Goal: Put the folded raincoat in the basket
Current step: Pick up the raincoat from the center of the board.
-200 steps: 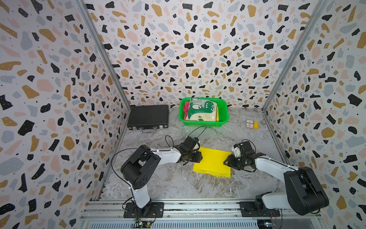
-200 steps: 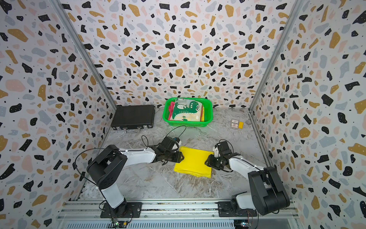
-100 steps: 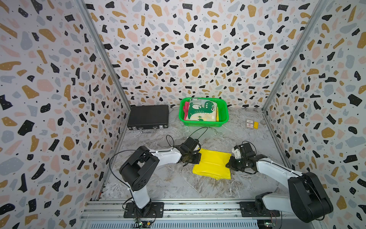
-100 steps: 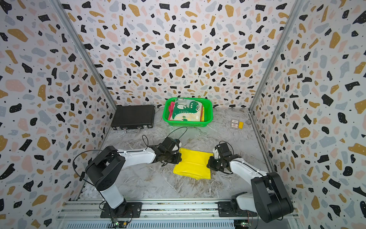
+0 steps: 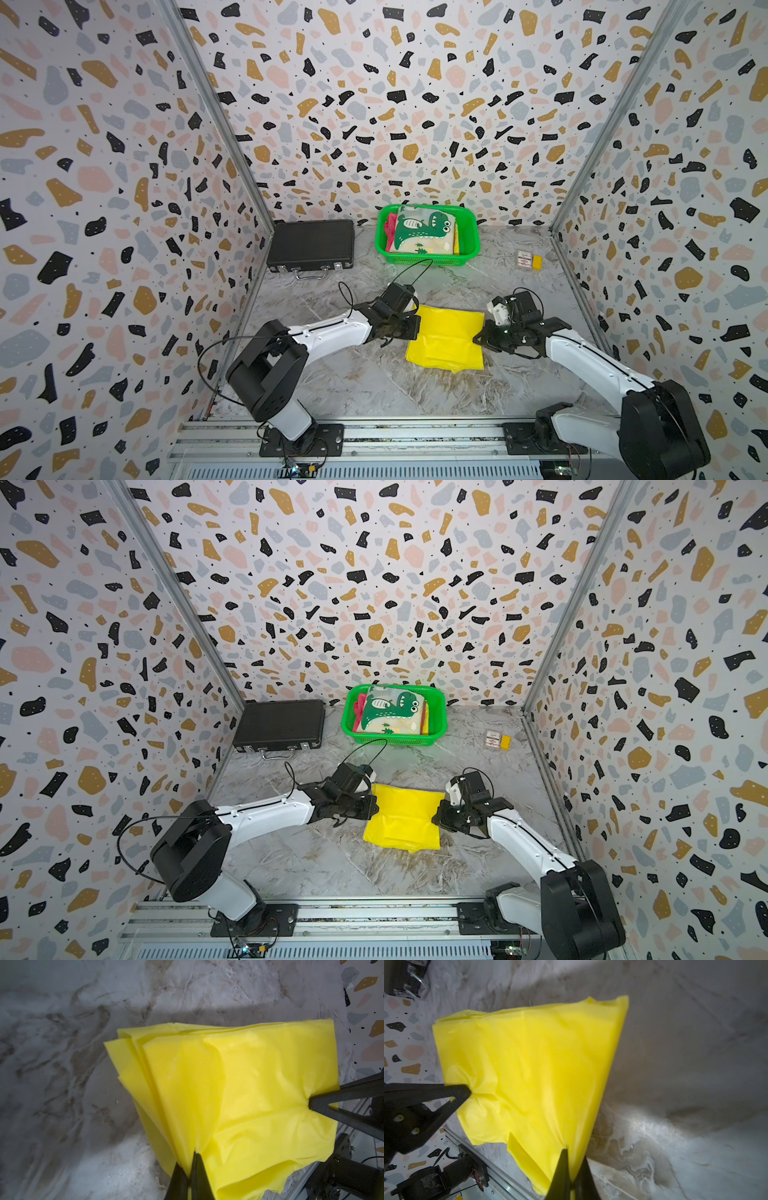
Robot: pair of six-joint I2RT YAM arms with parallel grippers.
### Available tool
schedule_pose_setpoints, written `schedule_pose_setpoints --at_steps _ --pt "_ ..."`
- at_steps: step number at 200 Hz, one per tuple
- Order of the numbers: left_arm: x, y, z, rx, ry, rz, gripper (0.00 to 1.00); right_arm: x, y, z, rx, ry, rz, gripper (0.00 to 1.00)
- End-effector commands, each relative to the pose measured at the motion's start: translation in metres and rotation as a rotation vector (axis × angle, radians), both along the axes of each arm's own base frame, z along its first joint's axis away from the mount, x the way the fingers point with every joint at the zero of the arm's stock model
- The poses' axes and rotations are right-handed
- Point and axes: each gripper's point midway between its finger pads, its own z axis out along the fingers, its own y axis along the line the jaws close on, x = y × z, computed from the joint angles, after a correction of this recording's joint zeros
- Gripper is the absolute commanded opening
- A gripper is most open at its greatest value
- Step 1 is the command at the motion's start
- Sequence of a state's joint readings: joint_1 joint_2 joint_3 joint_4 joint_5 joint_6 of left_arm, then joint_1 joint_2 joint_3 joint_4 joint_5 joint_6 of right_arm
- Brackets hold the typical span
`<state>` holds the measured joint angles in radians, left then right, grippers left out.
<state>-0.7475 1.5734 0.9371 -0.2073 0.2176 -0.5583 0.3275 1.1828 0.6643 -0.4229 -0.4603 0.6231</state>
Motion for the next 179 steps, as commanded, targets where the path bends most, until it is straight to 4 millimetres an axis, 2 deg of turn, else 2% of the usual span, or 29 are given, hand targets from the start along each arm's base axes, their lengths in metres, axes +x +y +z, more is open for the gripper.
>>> schedule_pose_setpoints --at_steps 1,25,53,114,156,179 --pt "0.011 -0.002 0.034 -0.016 -0.064 0.025 0.0 0.005 0.005 0.03 0.009 -0.045 0.042 0.0" --pt "0.022 -0.002 0.055 -0.015 -0.091 0.04 0.0 0.017 0.009 0.044 0.014 -0.058 0.067 0.0" --pt "0.04 -0.002 0.078 -0.018 -0.116 0.056 0.0 0.043 0.013 0.064 0.033 -0.086 0.074 0.0" --pt "0.101 0.01 0.128 -0.073 -0.177 0.13 0.0 0.11 0.022 0.11 0.073 -0.18 0.096 0.0" --pt "0.149 0.006 0.142 -0.103 -0.196 0.154 0.0 0.163 0.034 0.117 0.121 -0.222 0.124 0.0" --pt "0.183 0.007 0.138 -0.092 -0.196 0.176 0.0 0.196 0.039 0.116 0.161 -0.229 0.145 0.0"
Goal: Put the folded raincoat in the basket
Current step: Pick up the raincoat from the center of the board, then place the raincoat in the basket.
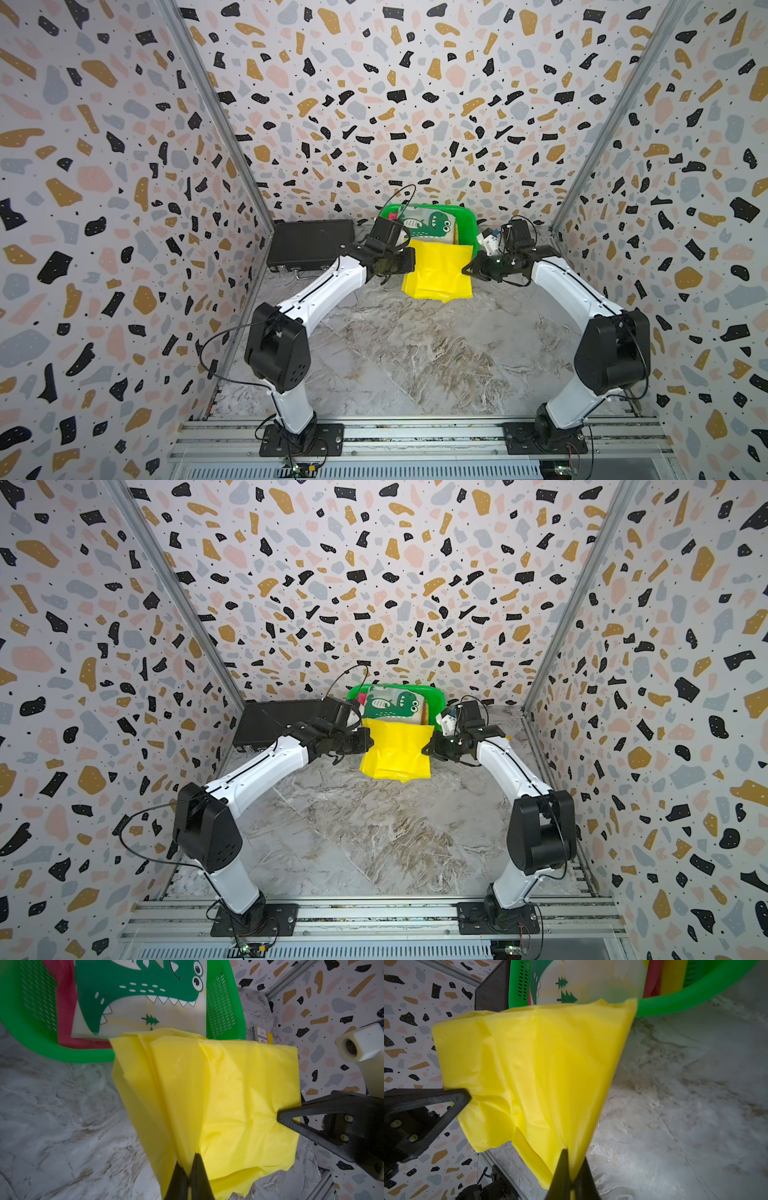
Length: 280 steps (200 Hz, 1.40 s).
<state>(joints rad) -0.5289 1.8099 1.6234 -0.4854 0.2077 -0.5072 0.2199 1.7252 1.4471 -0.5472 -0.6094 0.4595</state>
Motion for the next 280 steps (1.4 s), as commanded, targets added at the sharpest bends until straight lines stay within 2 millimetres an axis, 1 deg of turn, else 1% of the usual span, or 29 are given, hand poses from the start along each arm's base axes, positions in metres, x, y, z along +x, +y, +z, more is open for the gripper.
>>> schedule_pose_setpoints --at_steps 1,3,9,23,38,40,45,53,58,77,84,87,89,98,129,163,181,200,208,217,223,227,236,246,260,280 --pt "0.028 -0.003 0.008 -0.014 -0.029 -0.011 0.0 0.026 0.008 0.015 0.06 -0.051 0.054 0.0" --pt "0.031 -0.003 0.009 -0.017 -0.033 -0.01 0.0 0.029 0.008 0.014 0.062 -0.049 0.054 0.0" --pt "0.04 -0.003 0.005 -0.016 -0.026 -0.007 0.0 0.038 0.007 0.013 0.067 -0.052 0.051 0.0" --pt "0.061 -0.002 0.001 -0.021 -0.021 0.0 0.0 0.058 0.004 0.01 0.078 -0.055 0.045 0.0" --pt "0.083 -0.001 -0.003 -0.033 -0.016 0.005 0.0 0.08 0.006 0.008 0.108 -0.059 0.053 0.0" --pt "0.086 -0.001 -0.001 -0.037 -0.021 0.006 0.0 0.083 0.006 0.008 0.112 -0.061 0.053 0.0" --pt "0.093 0.0 -0.006 -0.04 -0.014 0.01 0.0 0.09 0.006 0.007 0.123 -0.06 0.054 0.0" --pt "0.104 0.001 -0.006 -0.052 -0.019 0.014 0.0 0.1 0.006 0.005 0.137 -0.06 0.056 0.0" --pt "0.111 0.0 -0.009 -0.06 -0.018 0.014 0.0 0.107 0.006 0.005 0.146 -0.063 0.055 0.0" --pt "0.132 -0.003 -0.012 -0.105 -0.029 -0.006 0.0 0.13 0.005 0.0 0.175 -0.068 0.05 0.0" --pt "0.139 -0.002 -0.014 -0.115 -0.033 -0.005 0.0 0.139 0.004 -0.002 0.184 -0.069 0.046 0.0" --pt "0.142 -0.002 -0.012 -0.121 -0.041 -0.004 0.0 0.141 0.005 -0.003 0.188 -0.069 0.046 0.0" --pt "0.144 -0.002 -0.013 -0.122 -0.042 -0.003 0.0 0.144 0.004 -0.002 0.192 -0.075 0.045 0.0" --pt "0.152 0.0 -0.016 -0.129 -0.05 0.002 0.0 0.154 0.005 -0.005 0.205 -0.08 0.049 0.0" --pt "0.174 0.004 -0.019 -0.19 -0.072 -0.005 0.0 0.184 0.007 -0.015 0.266 -0.085 0.043 0.0" --pt "0.194 0.017 -0.019 -0.219 -0.124 0.016 0.0 0.21 0.009 -0.012 0.353 -0.128 0.005 0.0" --pt "0.2 0.017 -0.021 -0.242 -0.14 0.002 0.0 0.219 0.011 -0.012 0.389 -0.139 -0.009 0.0" --pt "0.202 0.02 -0.028 -0.243 -0.127 0.003 0.0 0.221 0.012 -0.012 0.406 -0.135 -0.014 0.06" --pt "0.203 0.022 -0.032 -0.241 -0.119 0.008 0.09 0.219 0.012 -0.012 0.407 -0.128 -0.011 0.09" --pt "0.203 0.024 -0.035 -0.24 -0.114 0.009 0.15 0.218 0.012 -0.013 0.403 -0.121 -0.008 0.16" --pt "0.203 0.024 -0.035 -0.242 -0.112 0.007 0.21 0.216 0.012 -0.013 0.397 -0.119 -0.003 0.2" --pt "0.203 0.024 -0.036 -0.246 -0.109 0.003 0.29 0.215 0.012 -0.013 0.393 -0.119 -0.002 0.23" --pt "0.203 0.025 -0.034 -0.253 -0.108 -0.002 0.49 0.212 0.011 -0.012 0.378 -0.116 -0.001 0.28" --pt "0.203 0.026 -0.031 -0.254 -0.106 0.0 0.64 0.208 0.01 -0.008 0.36 -0.117 0.003 0.32" --pt "0.201 0.028 -0.024 -0.252 -0.108 -0.003 0.76 0.203 0.006 -0.004 0.316 -0.121 0.0 0.38" --pt "0.196 0.03 -0.004 -0.24 -0.129 -0.011 0.85 0.195 -0.004 0.001 0.223 -0.133 -0.02 0.43"
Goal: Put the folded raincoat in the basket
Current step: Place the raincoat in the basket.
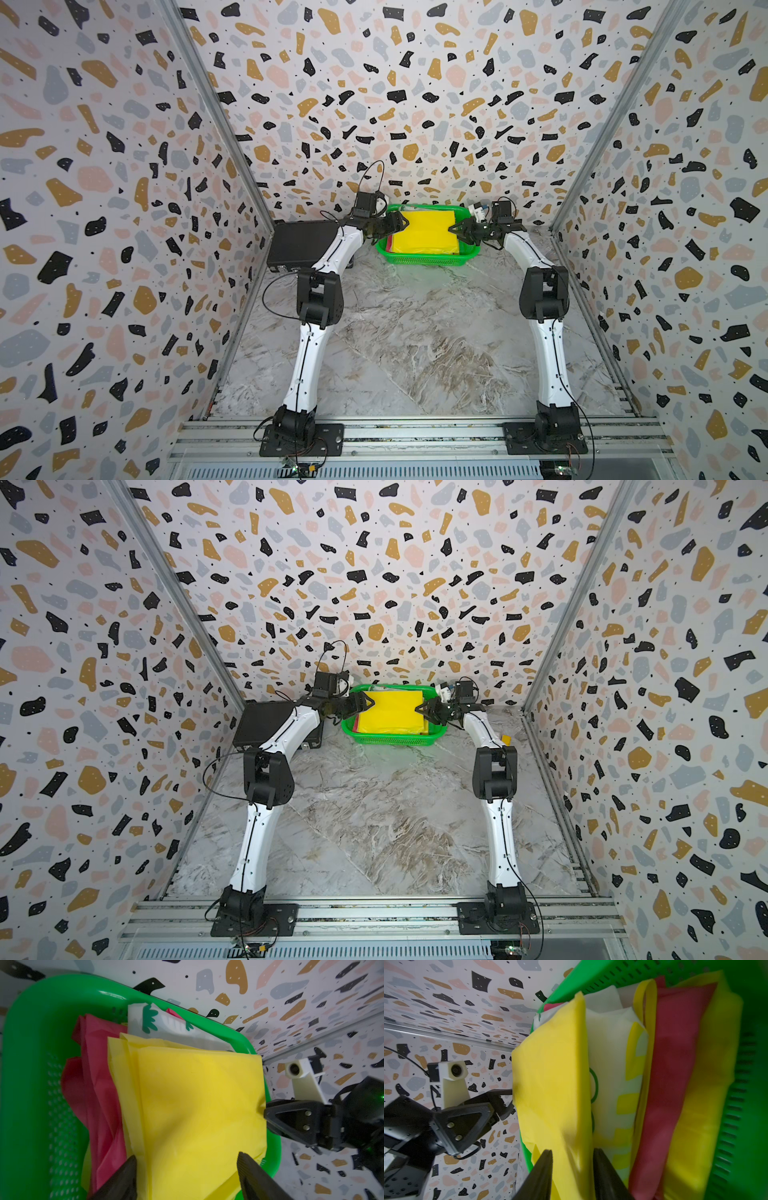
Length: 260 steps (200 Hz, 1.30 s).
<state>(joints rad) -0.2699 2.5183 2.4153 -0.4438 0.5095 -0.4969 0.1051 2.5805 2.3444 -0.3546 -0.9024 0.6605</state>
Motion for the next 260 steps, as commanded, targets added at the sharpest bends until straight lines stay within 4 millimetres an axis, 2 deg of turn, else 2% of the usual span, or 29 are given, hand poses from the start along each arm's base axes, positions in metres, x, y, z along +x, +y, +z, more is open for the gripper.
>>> schedule_pose_setpoints --at_steps 1,16,28,42,56,81,100,119,146,186,207,227,260 --pt "0.0 0.0 0.044 -0.015 -0.088 -0.023 0.86 -0.013 -0.014 0.055 -0.107 -0.089 -0.017 0.43" --pt "-0.006 0.005 0.061 0.002 -0.112 -0.017 0.9 -0.019 -0.025 0.06 -0.197 -0.093 -0.053 0.45" --pt "-0.01 0.008 0.074 0.017 -0.136 -0.01 0.95 -0.022 -0.045 0.06 -0.321 -0.079 -0.128 0.46" --pt "-0.014 0.014 0.082 0.04 -0.147 0.004 0.97 -0.026 -0.065 0.067 -0.434 -0.098 -0.2 0.47" --pt "-0.019 0.018 0.089 0.046 -0.142 0.021 0.97 -0.031 -0.075 0.078 -0.484 -0.129 -0.235 0.48" --pt "-0.024 0.014 0.093 0.001 -0.134 0.05 0.98 -0.039 -0.057 0.101 -0.372 -0.202 -0.179 0.48" --pt "-0.024 0.005 0.086 -0.031 -0.129 0.072 0.98 -0.043 -0.036 0.105 -0.276 -0.208 -0.124 0.45" --pt "-0.02 -0.004 0.072 -0.053 -0.107 0.086 0.98 -0.042 -0.016 0.096 -0.229 -0.198 -0.076 0.42" --pt "-0.015 -0.017 0.054 -0.075 -0.076 0.075 0.98 -0.037 0.003 0.07 -0.218 -0.168 -0.04 0.39" --pt "-0.006 -0.027 0.02 -0.078 -0.033 0.05 0.98 -0.025 0.005 0.021 -0.23 -0.104 -0.047 0.39" --pt "-0.005 -0.028 0.007 -0.072 -0.019 0.03 0.98 -0.025 0.007 0.006 -0.23 -0.074 -0.034 0.39" --pt "-0.006 -0.028 0.015 -0.079 -0.023 0.015 0.99 -0.026 0.008 0.022 -0.229 -0.106 -0.021 0.39" --pt "-0.016 -0.024 0.062 -0.064 -0.096 -0.008 1.0 -0.033 0.002 0.084 -0.249 -0.223 -0.031 0.47"
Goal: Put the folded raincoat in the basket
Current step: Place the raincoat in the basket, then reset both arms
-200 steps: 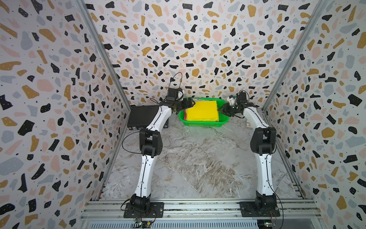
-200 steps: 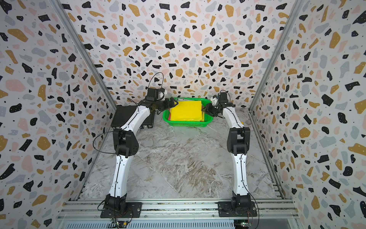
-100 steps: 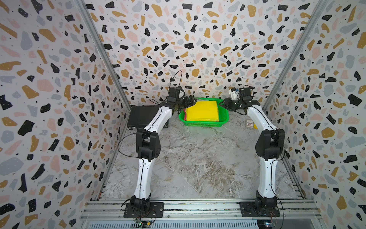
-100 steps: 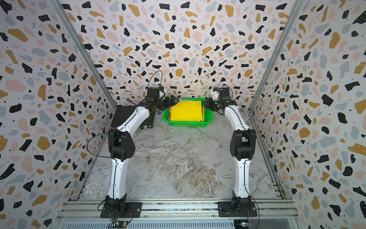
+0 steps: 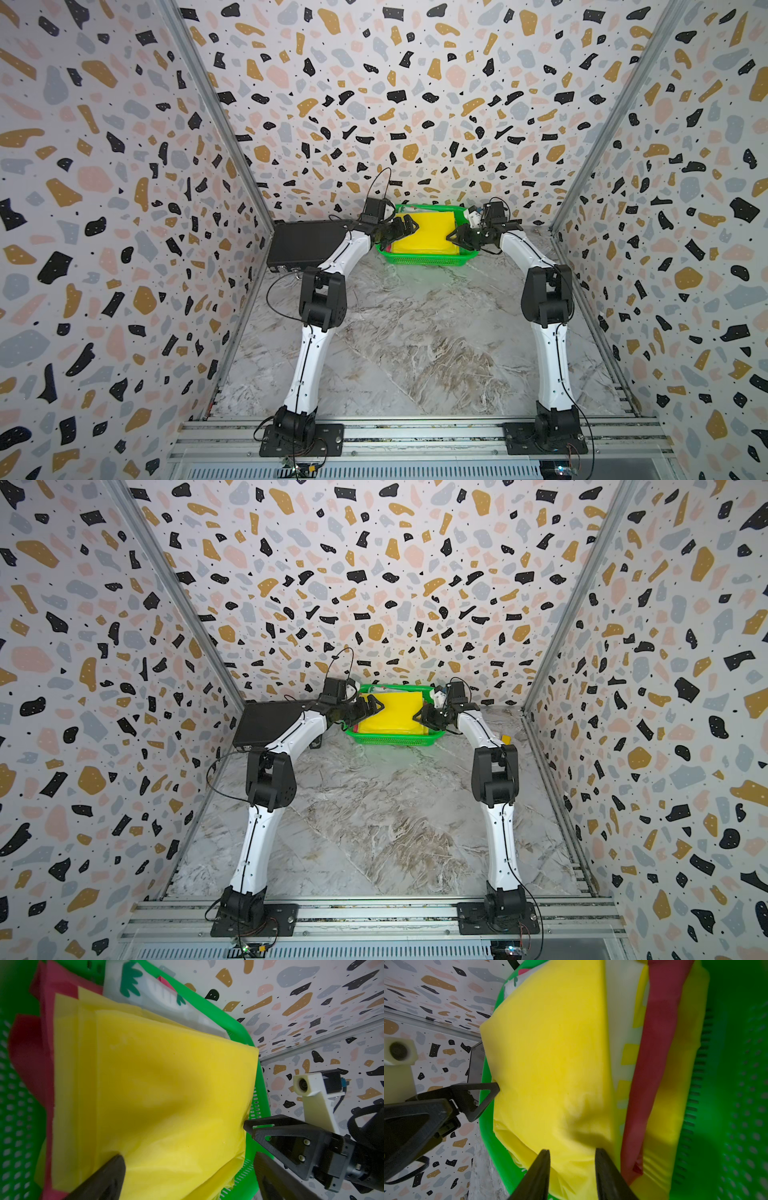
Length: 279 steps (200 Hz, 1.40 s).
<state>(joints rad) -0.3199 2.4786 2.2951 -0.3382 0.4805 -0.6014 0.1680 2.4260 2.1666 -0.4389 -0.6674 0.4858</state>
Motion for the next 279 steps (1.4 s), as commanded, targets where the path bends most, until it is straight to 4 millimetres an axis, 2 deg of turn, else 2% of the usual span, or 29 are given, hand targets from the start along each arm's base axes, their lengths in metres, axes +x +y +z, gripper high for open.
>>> schedule_pose_setpoints --at_steps 1,17,31,54,55,58,68,72,77,81,87,88,89,91,121,130,143,163,186,219,249,259,279 --pt "-0.005 0.004 0.073 -0.014 -0.14 -0.032 1.0 -0.007 -0.005 0.094 -0.006 -0.175 0.013 0.48" --pt "-0.017 0.01 0.095 0.012 -0.171 -0.03 1.0 -0.02 -0.01 0.122 -0.034 -0.219 0.015 0.54" --pt "-0.029 0.021 0.112 0.05 -0.201 -0.006 1.0 -0.036 -0.016 0.14 -0.07 -0.255 0.013 0.64" --pt "-0.049 0.047 0.127 0.113 -0.254 0.087 1.0 -0.068 -0.033 0.151 -0.15 -0.304 -0.02 0.75" --pt "-0.049 0.049 0.134 0.113 -0.27 0.095 1.0 -0.07 -0.033 0.151 -0.154 -0.305 -0.021 0.75" --pt "-0.053 0.054 0.128 0.13 -0.265 0.111 1.0 -0.074 -0.037 0.154 -0.164 -0.315 -0.032 0.77" --pt "-0.064 0.069 0.128 0.164 -0.289 0.166 1.0 -0.089 -0.046 0.151 -0.2 -0.326 -0.055 0.82" --pt "-0.069 0.076 0.134 0.177 -0.311 0.191 1.0 -0.096 -0.049 0.153 -0.213 -0.339 -0.063 0.84" --pt "-0.074 0.085 0.128 0.204 -0.318 0.22 1.0 -0.105 -0.054 0.153 -0.231 -0.352 -0.071 0.87" --pt "-0.08 0.092 0.131 0.221 -0.344 0.244 1.0 -0.112 -0.058 0.154 -0.244 -0.361 -0.079 0.9" --pt "-0.089 0.104 0.128 0.251 -0.363 0.283 1.0 -0.122 -0.063 0.149 -0.268 -0.37 -0.091 1.0" --pt "-0.09 0.106 0.129 0.254 -0.369 0.292 1.0 -0.124 -0.064 0.15 -0.271 -0.373 -0.093 1.0" --pt "-0.092 0.107 0.133 0.251 -0.381 0.298 1.0 -0.126 -0.065 0.141 -0.277 -0.357 -0.093 1.0" --pt "-0.095 0.112 0.133 0.258 -0.389 0.316 1.0 -0.128 -0.067 0.147 -0.284 -0.38 -0.098 1.0" --pt "-0.146 0.171 0.114 0.396 -0.48 0.509 1.0 -0.173 -0.092 0.121 -0.406 -0.415 -0.131 1.0" --pt "-0.16 0.188 0.11 0.432 -0.513 0.567 1.0 -0.183 -0.105 0.11 -0.467 -0.42 -0.165 1.0" --pt "-0.179 0.212 0.092 0.51 -0.533 0.64 1.0 -0.192 -0.132 0.096 -0.568 -0.422 -0.266 1.0" --pt "-0.203 0.233 0.076 0.665 -0.553 0.652 1.0 -0.203 -0.167 0.074 -0.699 -0.433 -0.415 1.0" --pt "-0.224 0.26 0.06 0.787 -0.554 0.727 0.99 -0.211 -0.191 0.05 -0.806 -0.435 -0.497 1.0" --pt "-0.231 0.268 0.04 0.876 -0.578 0.725 0.99 -0.219 -0.219 0.019 -0.966 -0.37 -0.558 1.0" --pt "-0.231 0.28 0.019 0.932 -0.546 0.784 1.0 -0.211 -0.223 0.005 -0.967 -0.38 -0.588 1.0" --pt "-0.231 0.285 0.02 0.94 -0.565 0.825 0.99 -0.21 -0.227 -0.001 -0.991 -0.371 -0.598 1.0" --pt "-0.226 0.28 0.017 0.907 -0.571 0.811 1.0 -0.208 -0.235 -0.008 -1.009 -0.391 -0.646 1.0"
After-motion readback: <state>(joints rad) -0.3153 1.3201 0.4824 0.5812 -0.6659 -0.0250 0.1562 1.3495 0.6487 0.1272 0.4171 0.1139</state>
